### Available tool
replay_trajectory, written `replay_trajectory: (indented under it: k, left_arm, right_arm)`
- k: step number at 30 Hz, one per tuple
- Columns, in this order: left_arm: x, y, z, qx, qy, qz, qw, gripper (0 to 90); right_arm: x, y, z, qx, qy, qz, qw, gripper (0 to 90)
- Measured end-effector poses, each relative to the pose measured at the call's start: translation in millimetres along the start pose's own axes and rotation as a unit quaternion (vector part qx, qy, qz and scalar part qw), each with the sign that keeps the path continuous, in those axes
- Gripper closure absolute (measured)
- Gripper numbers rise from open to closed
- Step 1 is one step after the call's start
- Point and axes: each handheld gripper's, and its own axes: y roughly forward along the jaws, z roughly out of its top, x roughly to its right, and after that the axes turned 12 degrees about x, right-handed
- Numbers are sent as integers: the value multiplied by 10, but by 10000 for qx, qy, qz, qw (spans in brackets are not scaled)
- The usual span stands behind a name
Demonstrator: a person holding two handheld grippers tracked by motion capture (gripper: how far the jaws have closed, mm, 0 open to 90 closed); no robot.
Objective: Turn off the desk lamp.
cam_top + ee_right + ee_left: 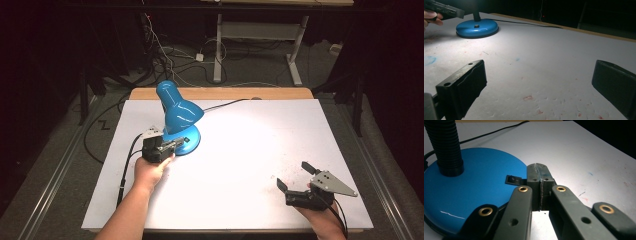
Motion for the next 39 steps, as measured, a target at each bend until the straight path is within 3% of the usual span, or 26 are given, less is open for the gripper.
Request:
replay_trajectory:
  k: [8, 13, 39]
  left_arm:
    - [-22, 90, 9, 37, -31, 76, 10000, 879]
    - [-75, 147, -21, 58, -197, 111, 9997, 879]
    - [-210, 332, -76, -105, -655, 177, 9976, 879]
  right_arm:
    - [-1, 2, -4, -17, 11, -8, 10000, 6]
    - [-5, -1, -4, -14, 11, 5, 10000, 6]
    - [-3, -8, -16, -27, 10, -1, 10000, 6]
